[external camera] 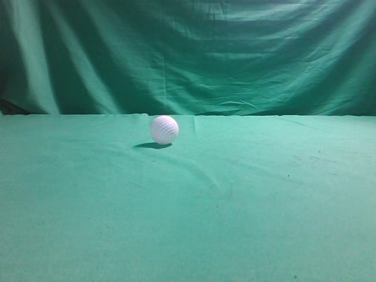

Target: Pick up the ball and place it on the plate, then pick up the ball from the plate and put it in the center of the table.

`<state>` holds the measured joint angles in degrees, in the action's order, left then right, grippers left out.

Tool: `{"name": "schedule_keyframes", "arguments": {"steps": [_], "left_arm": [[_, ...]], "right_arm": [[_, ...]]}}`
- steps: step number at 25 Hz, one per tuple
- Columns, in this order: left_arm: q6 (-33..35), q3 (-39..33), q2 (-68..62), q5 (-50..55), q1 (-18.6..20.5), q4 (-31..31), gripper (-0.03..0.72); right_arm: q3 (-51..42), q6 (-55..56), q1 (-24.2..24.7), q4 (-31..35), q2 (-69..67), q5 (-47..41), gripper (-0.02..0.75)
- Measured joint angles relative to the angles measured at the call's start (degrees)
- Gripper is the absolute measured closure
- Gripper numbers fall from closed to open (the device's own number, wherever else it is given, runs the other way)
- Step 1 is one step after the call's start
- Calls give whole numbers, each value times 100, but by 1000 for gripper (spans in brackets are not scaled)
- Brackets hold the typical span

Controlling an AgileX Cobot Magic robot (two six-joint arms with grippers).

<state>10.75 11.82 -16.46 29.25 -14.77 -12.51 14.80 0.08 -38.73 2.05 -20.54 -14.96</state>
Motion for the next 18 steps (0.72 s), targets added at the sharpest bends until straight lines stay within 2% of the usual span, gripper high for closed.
{"name": "schedule_keyframes", "arguments": {"steps": [6,11,15,18], "left_arm": [[0,0,0,0,0,0,688],[0,0,0,0,0,0,688],[0,0,0,0,0,0,688],[0,0,0,0,0,0,688]], "right_arm": [[0,-89,0,0,0,-39,690],[0,-448,30,0,80,-461,690],[0,-515,363,27,237,-708,690],[0,-656,939,140,503,-979,690]]}}
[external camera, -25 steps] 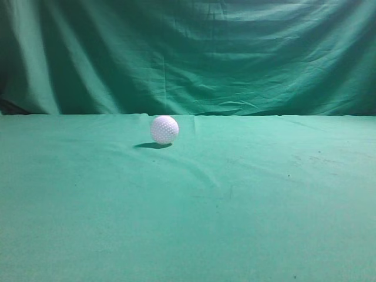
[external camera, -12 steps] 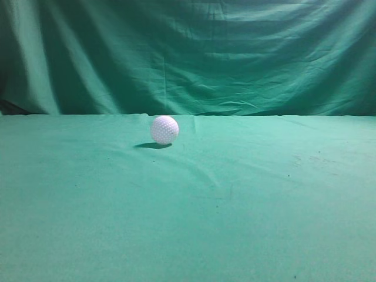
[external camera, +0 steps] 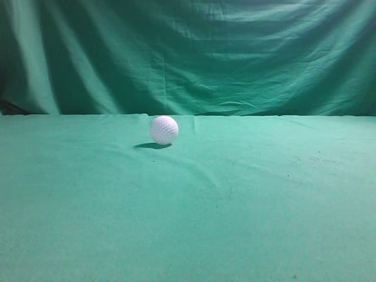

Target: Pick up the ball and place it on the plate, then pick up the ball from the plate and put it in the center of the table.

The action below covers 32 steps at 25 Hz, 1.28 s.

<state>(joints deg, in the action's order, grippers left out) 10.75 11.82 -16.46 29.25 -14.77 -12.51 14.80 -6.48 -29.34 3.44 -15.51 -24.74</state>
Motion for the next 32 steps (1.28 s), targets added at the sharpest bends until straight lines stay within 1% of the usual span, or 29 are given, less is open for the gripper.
{"name": "schedule_keyframes", "arguments": {"steps": [3,7,11,17,21,27,32], "left_arm": [[0,0,0,0,0,0,688],[0,0,0,0,0,0,688],[0,0,0,0,0,0,688],[0,0,0,0,0,0,688],[0,0,0,0,0,0,688],[0,0,0,0,0,0,688],[0,0,0,0,0,0,688]], "right_arm": [[-13,-378,574,257,290,-188,690],[-322,-622,1275,643,674,-164,690],[-813,-689,1735,905,1020,115,690],[-1432,-701,2189,1052,1391,599,690],[-1628,-701,2550,1095,1590,654,690],[-1642,-724,2635,1084,1599,625,690],[-1642,-868,2635,1071,1599,321,690]]}}
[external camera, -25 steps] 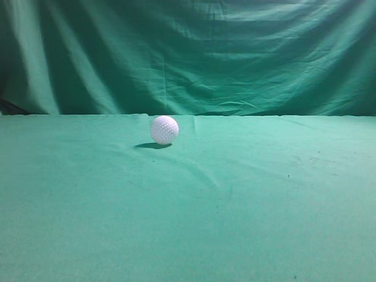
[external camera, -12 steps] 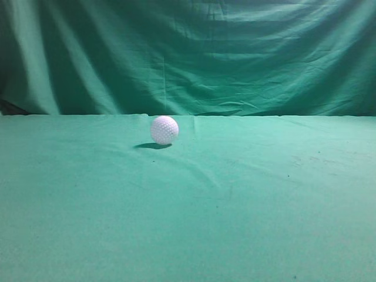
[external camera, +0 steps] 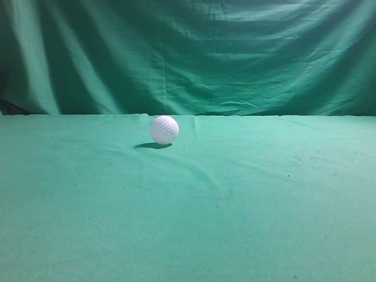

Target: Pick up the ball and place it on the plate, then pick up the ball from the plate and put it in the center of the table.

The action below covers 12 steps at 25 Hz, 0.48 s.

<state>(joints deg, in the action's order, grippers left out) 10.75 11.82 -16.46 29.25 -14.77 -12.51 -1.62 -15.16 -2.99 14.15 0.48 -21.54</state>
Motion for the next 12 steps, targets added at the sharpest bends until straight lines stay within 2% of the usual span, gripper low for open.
{"name": "schedule_keyframes", "arguments": {"steps": [12], "left_arm": [[0,0,0,0,0,0,688]], "right_arm": [[0,-55,0,0,3,-84,690]]}}
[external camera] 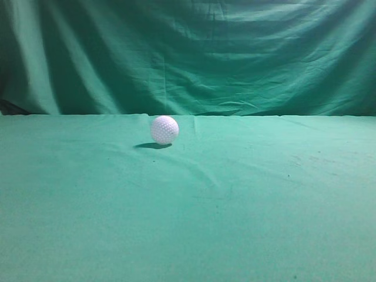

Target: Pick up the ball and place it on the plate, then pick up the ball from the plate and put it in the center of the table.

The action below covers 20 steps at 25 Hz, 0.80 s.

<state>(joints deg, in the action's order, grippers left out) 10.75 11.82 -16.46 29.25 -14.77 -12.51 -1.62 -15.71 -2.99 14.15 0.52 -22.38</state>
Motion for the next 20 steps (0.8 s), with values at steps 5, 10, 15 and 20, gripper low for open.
{"name": "schedule_keyframes", "arguments": {"steps": [5,10,15,20], "left_arm": [[0,0,0,0,0,0,688],[0,0,0,0,0,0,688],[0,0,12,0,0,0,688],[0,-16,540,0,183,237,688]], "right_arm": [[0,-10,0,0,0,0,690],[0,-10,0,0,0,0,690],[0,-10,0,0,0,0,690],[0,-10,0,0,0,0,690]]}}
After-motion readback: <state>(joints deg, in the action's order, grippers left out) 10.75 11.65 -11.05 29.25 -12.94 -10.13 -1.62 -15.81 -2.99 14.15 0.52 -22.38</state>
